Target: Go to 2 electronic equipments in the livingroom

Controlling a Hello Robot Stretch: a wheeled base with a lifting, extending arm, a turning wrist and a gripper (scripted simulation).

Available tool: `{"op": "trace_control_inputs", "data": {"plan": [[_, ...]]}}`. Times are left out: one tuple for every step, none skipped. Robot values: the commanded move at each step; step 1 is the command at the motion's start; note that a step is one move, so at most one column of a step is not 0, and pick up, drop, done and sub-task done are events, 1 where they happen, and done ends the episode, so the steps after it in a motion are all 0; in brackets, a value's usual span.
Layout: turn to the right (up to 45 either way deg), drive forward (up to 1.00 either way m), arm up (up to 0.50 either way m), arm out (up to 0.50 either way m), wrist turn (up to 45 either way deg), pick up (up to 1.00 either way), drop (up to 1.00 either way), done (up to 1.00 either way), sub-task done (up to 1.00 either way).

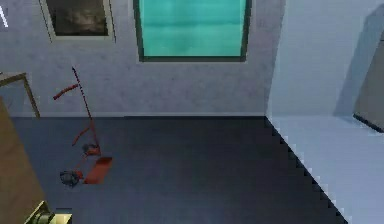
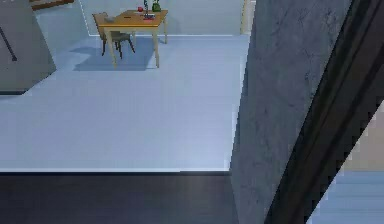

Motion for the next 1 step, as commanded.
{"op": "trace_control_inputs", "data": {"plan": [[0.0,0.65,0.0,0.0,0.0,0.0,0.0,0.0,0.0]]}}
